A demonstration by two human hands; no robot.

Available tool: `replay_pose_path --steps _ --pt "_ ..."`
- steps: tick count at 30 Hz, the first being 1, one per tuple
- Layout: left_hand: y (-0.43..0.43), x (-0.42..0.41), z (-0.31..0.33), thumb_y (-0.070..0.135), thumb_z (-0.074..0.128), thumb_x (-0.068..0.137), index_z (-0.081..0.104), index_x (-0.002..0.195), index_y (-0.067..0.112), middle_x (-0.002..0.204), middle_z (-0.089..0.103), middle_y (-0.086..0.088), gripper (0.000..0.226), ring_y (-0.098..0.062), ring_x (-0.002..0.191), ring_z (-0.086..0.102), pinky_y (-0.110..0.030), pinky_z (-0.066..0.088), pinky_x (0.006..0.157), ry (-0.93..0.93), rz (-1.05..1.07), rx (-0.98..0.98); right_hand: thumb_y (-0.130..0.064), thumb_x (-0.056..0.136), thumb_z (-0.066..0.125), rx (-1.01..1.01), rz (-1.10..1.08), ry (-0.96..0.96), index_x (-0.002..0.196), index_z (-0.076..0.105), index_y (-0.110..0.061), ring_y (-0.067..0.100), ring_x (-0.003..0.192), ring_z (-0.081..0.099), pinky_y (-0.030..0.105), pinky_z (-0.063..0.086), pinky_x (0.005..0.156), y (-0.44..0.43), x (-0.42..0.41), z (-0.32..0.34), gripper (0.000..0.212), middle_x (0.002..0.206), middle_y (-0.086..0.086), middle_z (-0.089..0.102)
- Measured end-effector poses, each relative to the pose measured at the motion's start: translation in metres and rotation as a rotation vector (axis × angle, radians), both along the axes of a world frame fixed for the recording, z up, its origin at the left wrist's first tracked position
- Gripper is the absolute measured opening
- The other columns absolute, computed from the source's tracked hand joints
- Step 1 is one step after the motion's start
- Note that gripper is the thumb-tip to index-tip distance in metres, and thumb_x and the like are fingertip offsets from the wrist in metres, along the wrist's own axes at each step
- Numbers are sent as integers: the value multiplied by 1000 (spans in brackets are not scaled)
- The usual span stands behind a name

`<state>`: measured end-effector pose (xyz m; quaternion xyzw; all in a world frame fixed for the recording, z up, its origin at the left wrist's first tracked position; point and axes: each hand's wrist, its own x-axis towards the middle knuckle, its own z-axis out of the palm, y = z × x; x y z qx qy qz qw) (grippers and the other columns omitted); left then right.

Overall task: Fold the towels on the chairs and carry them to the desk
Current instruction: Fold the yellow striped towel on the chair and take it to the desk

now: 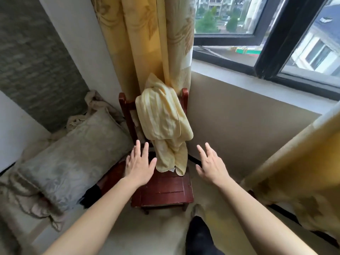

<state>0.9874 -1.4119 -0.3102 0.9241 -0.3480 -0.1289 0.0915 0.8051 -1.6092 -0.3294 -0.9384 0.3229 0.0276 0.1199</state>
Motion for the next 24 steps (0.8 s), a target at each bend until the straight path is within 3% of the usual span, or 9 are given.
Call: replay_pose_path --steps 6,10,15,17,20,22,24 --pt "-69 68 -13 55 41 97 -5 157 21 163 -18 -9 83 -37 149 8 -51 19 117 237 269 124 -40 97 51 205 54 53 159 3 -18 31 148 22 40 39 108 -91 80 -20 82 166 15 6" --pt "-123 117 10 59 48 94 -8 157 23 164 -14 -3 92 -26 152 1 -47 13 120 460 544 -182 -48 97 52 305 39 -95 159 6 -14 27 151 16 39 27 117 -144 145 -8 85 165 13 12" --pt "-176 182 20 73 47 86 -6 157 29 165 6 0 99 -27 150 15 -49 20 118 702 805 -532 -52 94 57 502 -81 -264 156 21 -14 21 146 28 36 28 115 -162 209 3 81 159 5 28" --pt "-192 197 19 71 51 86 4 157 25 161 20 -3 96 -29 146 25 -47 26 115 750 864 -633 -49 94 59 530 -79 -288 154 27 -16 21 143 33 35 30 114 -159 218 3 76 156 3 36" --pt "-197 211 7 58 61 88 43 139 13 134 53 -5 71 -27 125 52 -38 44 100 709 766 -612 -47 94 57 579 -105 -265 145 43 -18 20 129 52 33 42 103 -151 234 -2 60 136 -1 57" --pt "-187 210 -5 47 59 94 54 124 14 119 62 -3 46 -23 112 60 -32 48 88 733 648 -619 -49 96 55 612 -152 -186 116 60 -22 22 110 61 32 46 87 -139 240 -3 35 110 -6 65" --pt "-165 202 -16 45 54 97 56 122 20 116 64 2 35 -18 110 61 -29 48 86 809 563 -640 -48 98 51 635 -174 -101 99 63 -21 24 100 62 33 46 82 -120 238 -8 30 100 -2 67"
